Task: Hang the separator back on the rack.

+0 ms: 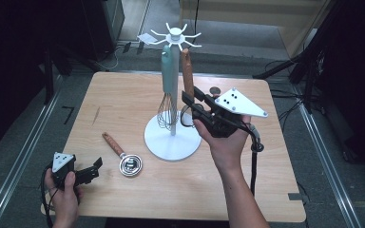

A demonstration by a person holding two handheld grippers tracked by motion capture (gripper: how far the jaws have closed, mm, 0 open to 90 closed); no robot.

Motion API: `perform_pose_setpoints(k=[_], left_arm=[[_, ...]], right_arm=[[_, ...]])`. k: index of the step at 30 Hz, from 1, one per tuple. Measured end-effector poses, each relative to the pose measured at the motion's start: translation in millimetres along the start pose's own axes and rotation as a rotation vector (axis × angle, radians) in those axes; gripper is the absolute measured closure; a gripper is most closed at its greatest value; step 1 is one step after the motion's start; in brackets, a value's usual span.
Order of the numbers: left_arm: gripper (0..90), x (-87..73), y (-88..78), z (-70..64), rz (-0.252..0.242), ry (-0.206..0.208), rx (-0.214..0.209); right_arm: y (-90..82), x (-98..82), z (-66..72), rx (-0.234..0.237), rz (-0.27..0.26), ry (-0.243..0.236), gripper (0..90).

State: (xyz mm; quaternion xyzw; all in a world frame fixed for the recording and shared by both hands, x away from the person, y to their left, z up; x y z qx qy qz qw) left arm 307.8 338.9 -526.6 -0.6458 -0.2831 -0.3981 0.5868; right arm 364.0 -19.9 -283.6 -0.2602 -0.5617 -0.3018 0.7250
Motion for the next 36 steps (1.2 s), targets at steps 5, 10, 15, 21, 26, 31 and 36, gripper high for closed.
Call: perform_pose_setpoints(k=[5, 10, 15, 21, 26, 31, 36], left_arm=[[0.0, 0.0, 0.1, 0.0, 0.000, 0.000, 0.000], [0.0, -0.1, -0.1, 0.1, 0.002, 0.001, 0.000], [0.0, -0.1, 0.0, 0.2, 0.000, -0.002, 0.001], [0.0, -0.1, 0.0, 0.5, 0.000, -0.002, 0.004], [0.0, -0.1, 0.0, 0.4, 0.002, -0.002, 0.005], [0.0, -0.1, 0.0, 0.5, 0.001, -0.003, 0.005], [0.0, 0.0, 0.0, 0.2, 0.000, -0.002, 0.000]], right_arm=[[0.3, -0.3, -0.7, -0.014, 0.005, 0.001, 70.4], [3.0, -1.5, 1.7, -0.020, 0.008, -0.001, 70.3], [4.7, -1.3, 1.3, -0.006, -0.003, 0.009, 64.1], [1.2, 4.4, 0.6, 0.016, -0.048, 0.016, 71.9], [-0.5, 14.5, 1.9, 0.032, -0.094, -0.007, 90.0], [3.3, 26.1, 0.4, 0.041, -0.119, -0.012, 90.0], [7.3, 46.0, -3.9, 0.041, -0.170, 0.003, 90.0]])
Point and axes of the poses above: each handheld gripper's, and its own axes: y roughly forward along the jaws, x roughly out of its top, z roughly to its left, the point moved 8 cm from there along y, roughly forward along the jaws, and after that the axes turned 9 degrees about y, right-handed, at the moved point
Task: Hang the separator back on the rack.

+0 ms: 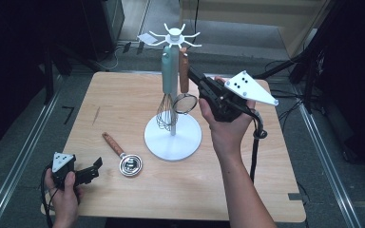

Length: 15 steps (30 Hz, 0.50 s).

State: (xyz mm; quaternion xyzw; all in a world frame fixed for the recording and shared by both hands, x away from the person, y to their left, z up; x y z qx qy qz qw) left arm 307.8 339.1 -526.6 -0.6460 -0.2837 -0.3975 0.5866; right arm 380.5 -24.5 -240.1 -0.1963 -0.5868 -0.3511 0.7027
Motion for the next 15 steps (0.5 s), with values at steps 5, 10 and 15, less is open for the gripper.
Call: perform_pose_setpoints(k=[5, 10, 15], left_arm=[[0.0, 0.3, 0.1, -1.3, -0.002, 0.013, 0.002], [0.0, 0.1, -0.2, -1.8, 0.000, 0.025, 0.007], [0.0, 0.3, -0.2, -4.8, -0.003, 0.040, -0.003]], right_arm=[[2.7, 9.2, 1.1, 0.006, -0.013, -0.009, 90.0], [6.4, 22.8, 1.8, 0.007, -0.025, -0.009, 90.0], [7.9, 30.3, 8.5, 0.032, -0.032, -0.011, 90.0]])
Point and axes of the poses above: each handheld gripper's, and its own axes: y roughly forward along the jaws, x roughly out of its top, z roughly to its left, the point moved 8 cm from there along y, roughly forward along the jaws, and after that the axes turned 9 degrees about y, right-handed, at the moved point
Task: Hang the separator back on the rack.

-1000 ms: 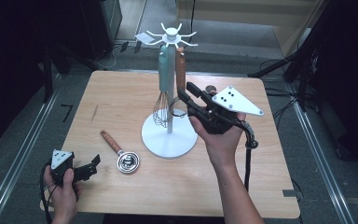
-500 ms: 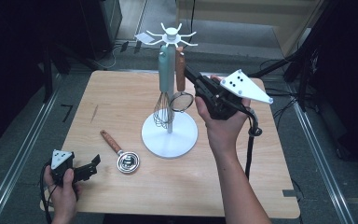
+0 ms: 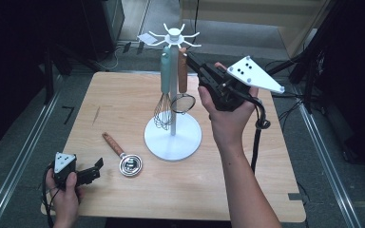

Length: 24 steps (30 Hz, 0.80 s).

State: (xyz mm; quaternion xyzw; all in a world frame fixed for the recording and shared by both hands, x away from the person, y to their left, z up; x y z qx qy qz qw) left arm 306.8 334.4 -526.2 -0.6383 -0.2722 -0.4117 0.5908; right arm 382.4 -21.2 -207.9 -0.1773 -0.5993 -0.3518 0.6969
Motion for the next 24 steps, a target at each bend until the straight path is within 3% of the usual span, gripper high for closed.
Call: perform_pose_setpoints(k=[7, 15, 24], left_arm=[[0.0, -0.4, 1.2, -8.9, 0.016, 0.049, -0.033], [0.0, 2.1, 0.9, -19.3, 0.013, 0.045, -0.091], [0.0, 6.3, -0.6, -30.1, 0.001, 0.054, -0.149]], right_arm=[[2.4, -3.4, 10.7, 0.024, 0.013, -0.006, 90.0], [7.0, -4.5, 18.9, 0.033, 0.032, -0.040, 90.0], [3.7, -10.0, -6.6, -0.030, 0.042, -0.017, 90.0]])
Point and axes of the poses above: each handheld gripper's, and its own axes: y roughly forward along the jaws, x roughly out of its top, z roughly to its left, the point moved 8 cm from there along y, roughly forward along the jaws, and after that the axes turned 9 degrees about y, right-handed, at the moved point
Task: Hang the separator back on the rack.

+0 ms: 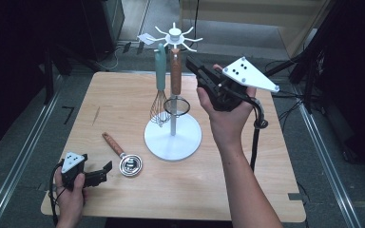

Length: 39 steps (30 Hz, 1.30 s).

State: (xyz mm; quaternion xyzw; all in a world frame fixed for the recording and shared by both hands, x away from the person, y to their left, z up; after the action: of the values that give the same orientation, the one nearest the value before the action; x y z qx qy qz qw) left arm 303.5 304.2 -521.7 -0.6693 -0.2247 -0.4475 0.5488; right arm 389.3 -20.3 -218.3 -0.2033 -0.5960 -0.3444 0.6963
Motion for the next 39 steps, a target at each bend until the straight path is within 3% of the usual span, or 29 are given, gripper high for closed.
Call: perform_pose_setpoints(k=[4, 6, 10, 20, 25, 30, 36, 39], left_arm=[[0.0, 2.1, -0.1, -9.9, -0.015, 0.013, -0.052], [6.8, 2.3, 1.1, -12.6, -0.008, 0.013, -0.036], [13.7, 3.5, 2.0, -17.9, -0.012, 0.026, -0.031], [20.7, 0.7, 4.5, -24.0, 0.015, 0.029, -0.054], [29.0, 0.2, 4.4, -24.7, 0.018, 0.025, -0.058], [36.1, -0.5, 5.8, -24.9, 0.024, 0.028, -0.051], [44.6, -2.0, 8.0, -31.5, 0.043, 0.043, -0.077], [51.3, -3.2, 9.3, -34.8, 0.059, 0.047, -0.100]], right_arm=[[-2.0, 5.2, -15.4, -0.048, -0.023, 0.040, 90.0], [-2.3, 8.0, -17.9, -0.049, -0.033, 0.046, 90.0], [-2.8, 10.8, -15.3, -0.033, -0.048, 0.023, 90.0], [-4.0, 13.5, -2.4, -0.006, -0.047, -0.015, 90.0], [-7.3, 13.7, -3.9, -0.024, -0.051, -0.016, 90.0], [-15.8, -1.3, -13.3, -0.066, -0.017, -0.039, 87.4], [-25.2, -25.9, -25.8, -0.100, 0.036, -0.067, 83.1], [-32.9, -38.4, -33.9, -0.118, 0.057, -0.052, 80.9]])
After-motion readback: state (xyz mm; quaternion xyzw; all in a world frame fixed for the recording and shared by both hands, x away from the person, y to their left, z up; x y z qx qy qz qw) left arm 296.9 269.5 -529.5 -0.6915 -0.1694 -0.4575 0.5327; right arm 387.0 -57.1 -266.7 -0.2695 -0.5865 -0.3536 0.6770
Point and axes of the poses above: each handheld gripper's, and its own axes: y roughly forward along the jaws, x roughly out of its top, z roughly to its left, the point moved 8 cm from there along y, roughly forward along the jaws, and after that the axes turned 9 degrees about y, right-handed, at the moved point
